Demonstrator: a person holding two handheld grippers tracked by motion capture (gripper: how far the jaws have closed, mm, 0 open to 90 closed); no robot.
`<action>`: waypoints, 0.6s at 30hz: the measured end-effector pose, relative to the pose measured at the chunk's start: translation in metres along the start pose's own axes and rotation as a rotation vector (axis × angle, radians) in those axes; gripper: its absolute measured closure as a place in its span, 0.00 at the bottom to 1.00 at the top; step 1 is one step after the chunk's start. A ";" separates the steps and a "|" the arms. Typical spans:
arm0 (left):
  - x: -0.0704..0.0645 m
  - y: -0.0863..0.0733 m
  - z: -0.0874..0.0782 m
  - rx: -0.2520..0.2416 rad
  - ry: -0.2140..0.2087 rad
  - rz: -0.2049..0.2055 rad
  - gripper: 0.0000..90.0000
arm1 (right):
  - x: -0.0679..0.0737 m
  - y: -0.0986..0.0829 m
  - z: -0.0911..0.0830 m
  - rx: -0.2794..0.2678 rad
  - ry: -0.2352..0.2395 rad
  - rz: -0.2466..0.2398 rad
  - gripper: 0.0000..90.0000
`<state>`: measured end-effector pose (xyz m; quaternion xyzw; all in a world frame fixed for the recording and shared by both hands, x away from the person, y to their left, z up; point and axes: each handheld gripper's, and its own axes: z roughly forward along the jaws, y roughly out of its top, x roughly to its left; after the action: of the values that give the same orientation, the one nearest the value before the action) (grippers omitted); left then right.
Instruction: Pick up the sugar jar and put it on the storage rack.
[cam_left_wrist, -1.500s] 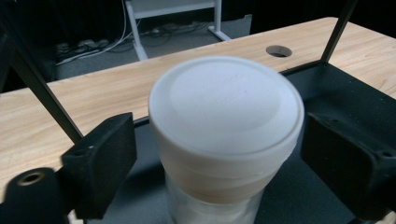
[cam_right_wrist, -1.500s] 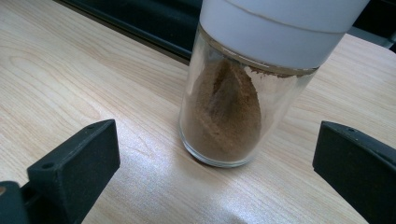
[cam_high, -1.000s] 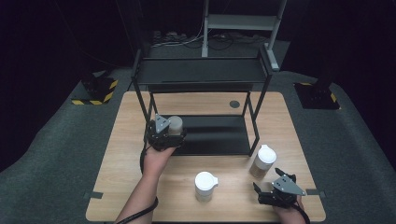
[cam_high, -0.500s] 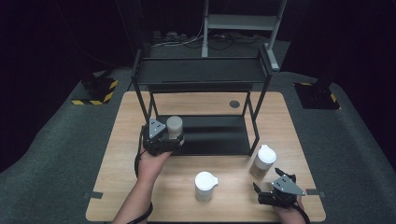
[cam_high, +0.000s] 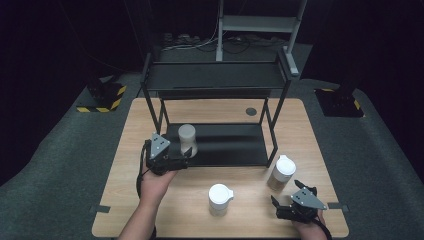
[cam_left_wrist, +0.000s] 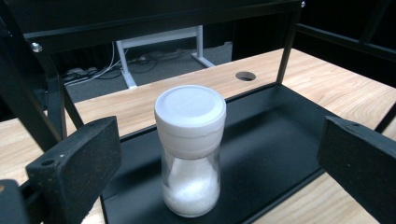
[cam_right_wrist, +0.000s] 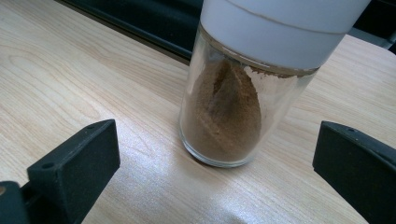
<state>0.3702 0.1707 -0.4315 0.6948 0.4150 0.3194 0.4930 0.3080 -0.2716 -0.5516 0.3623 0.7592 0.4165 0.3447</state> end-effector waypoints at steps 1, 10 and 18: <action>-0.001 0.000 -0.003 0.001 0.002 0.005 0.00 | 0.000 0.000 0.000 0.000 0.000 0.000 0.00; -0.007 -0.004 -0.020 -0.009 0.003 0.004 0.00 | 0.000 0.000 0.000 0.001 -0.001 -0.003 0.00; -0.009 -0.014 -0.031 -0.015 0.015 0.010 0.00 | 0.000 0.000 0.000 0.000 -0.001 -0.004 0.00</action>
<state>0.3356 0.1779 -0.4352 0.6906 0.4128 0.3301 0.4937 0.3079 -0.2713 -0.5517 0.3611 0.7598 0.4155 0.3460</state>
